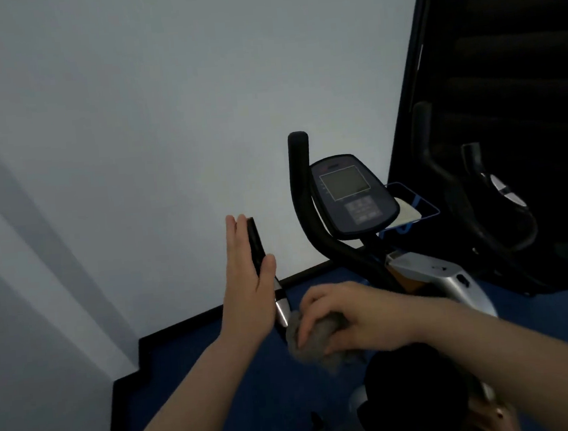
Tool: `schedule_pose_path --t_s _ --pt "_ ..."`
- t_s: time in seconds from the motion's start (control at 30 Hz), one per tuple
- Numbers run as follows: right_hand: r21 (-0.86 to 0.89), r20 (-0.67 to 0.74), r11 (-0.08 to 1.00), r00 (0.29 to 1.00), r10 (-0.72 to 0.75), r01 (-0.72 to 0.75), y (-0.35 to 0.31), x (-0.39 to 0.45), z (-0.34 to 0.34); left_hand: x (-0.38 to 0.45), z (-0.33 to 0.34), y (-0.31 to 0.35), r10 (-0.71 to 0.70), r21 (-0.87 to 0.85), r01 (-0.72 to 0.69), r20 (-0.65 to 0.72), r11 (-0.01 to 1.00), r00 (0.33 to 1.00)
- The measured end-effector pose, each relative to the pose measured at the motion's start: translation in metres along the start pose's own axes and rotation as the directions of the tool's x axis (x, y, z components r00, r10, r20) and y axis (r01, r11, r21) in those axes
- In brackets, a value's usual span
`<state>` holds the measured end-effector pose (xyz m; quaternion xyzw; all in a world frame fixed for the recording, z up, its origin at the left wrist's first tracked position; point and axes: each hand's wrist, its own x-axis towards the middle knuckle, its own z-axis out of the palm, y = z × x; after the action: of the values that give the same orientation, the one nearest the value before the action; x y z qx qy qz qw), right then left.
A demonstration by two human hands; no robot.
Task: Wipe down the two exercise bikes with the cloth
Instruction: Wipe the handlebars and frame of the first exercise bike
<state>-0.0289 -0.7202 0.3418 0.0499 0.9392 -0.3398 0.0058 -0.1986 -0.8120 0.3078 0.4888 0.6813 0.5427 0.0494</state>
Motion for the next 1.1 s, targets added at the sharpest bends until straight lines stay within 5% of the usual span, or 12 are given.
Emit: schedule_pose_path --t_s 0.13,0.33,0.5,0.67,0.87,1.03,1.1 --pt "-0.085 -0.010 0.988 0.992 0.127 -0.127 0.010 -0.013 -0.021 -0.036 0.014 -0.003 -0.050 -0.043 0.051 0.020 0.998 0.999" --pt "-0.072 -0.069 0.997 0.997 0.031 -0.036 0.006 -0.011 -0.005 -0.047 0.021 -0.005 -0.110 -0.066 0.109 -0.008 0.992 0.994" --pt "-0.222 -0.092 0.972 0.994 0.053 -0.072 0.023 -0.036 -0.026 -0.048 0.021 -0.001 -0.127 -0.047 0.126 -0.006 0.991 0.992" --pt "-0.083 -0.078 0.996 0.997 0.026 -0.032 0.013 -0.022 -0.006 -0.049 0.031 0.002 -0.156 -0.068 0.150 -0.088 0.986 0.984" --pt "-0.363 -0.101 0.927 0.993 0.061 -0.094 0.016 -0.049 -0.013 -0.056 0.040 0.008 -0.155 -0.015 0.155 -0.172 0.988 0.973" --pt "-0.121 -0.060 0.992 0.997 0.038 -0.045 0.000 -0.023 0.007 -0.059 0.047 0.009 -0.148 -0.029 0.146 -0.209 0.989 0.967" --pt "-0.155 -0.044 0.987 0.998 0.035 -0.041 0.003 -0.027 -0.002 -0.059 0.042 0.006 -0.119 -0.011 0.119 -0.179 0.993 0.977"
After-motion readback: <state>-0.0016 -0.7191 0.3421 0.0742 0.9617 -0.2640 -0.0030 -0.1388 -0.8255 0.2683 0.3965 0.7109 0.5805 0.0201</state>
